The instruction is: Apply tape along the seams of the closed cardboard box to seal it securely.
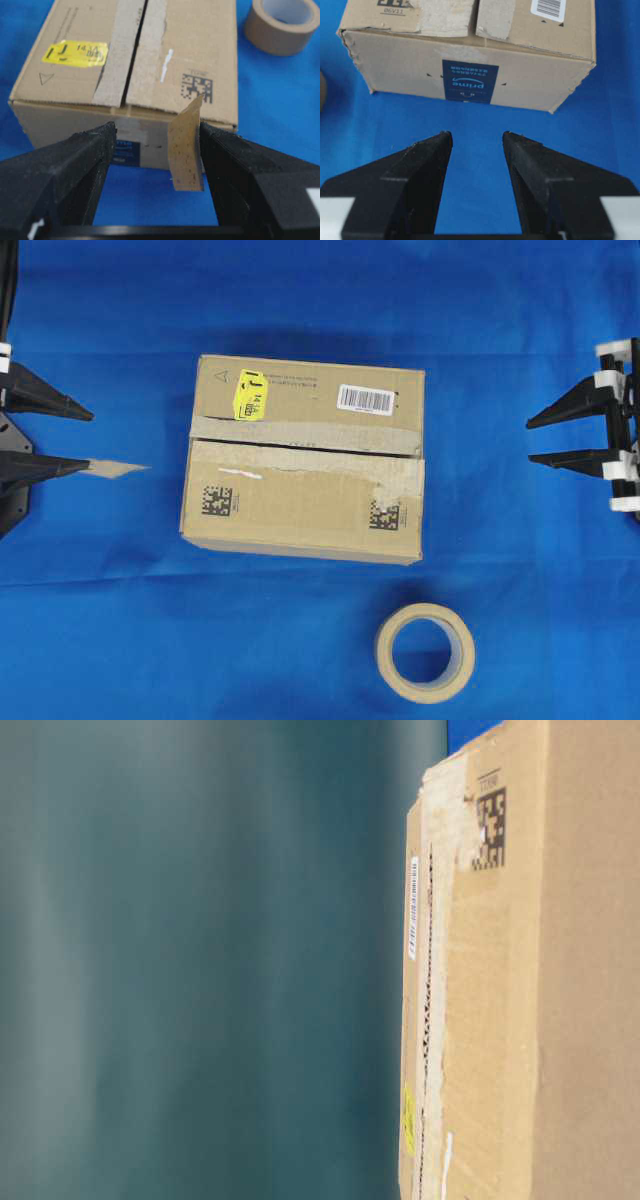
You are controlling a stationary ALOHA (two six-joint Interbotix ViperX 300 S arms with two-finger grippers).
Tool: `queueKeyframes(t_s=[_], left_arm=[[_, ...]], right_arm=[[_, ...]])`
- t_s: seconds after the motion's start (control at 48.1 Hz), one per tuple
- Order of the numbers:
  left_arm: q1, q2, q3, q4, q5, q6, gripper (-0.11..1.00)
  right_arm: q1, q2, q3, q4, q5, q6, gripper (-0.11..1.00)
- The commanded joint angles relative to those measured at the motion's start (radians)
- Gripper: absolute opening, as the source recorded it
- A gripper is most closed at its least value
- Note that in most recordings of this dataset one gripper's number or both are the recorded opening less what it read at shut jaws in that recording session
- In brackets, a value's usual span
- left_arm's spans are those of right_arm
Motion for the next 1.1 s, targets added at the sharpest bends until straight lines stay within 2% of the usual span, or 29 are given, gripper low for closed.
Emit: queueKeyframes(t_s=[0.0,0.77,1.082], left_arm=[[0.000,0.009,-0.008,0.000,-0.002,-0.002,0.61],[0.000,0.015,0.005,0.002,-0.014,0.005,0.61],[0.002,0.015,0.025,0.005,-0.012,0.006,0.61]], right_arm=[[-0.003,0.005,-0.008,0.003,0.008,0.002,0.55],[-0.003,-0.002,-0.009,0.006,0.035,0.017,0.55],[-0.003,-0.018,-0.008,0.006,0.101,0.029,0.55]])
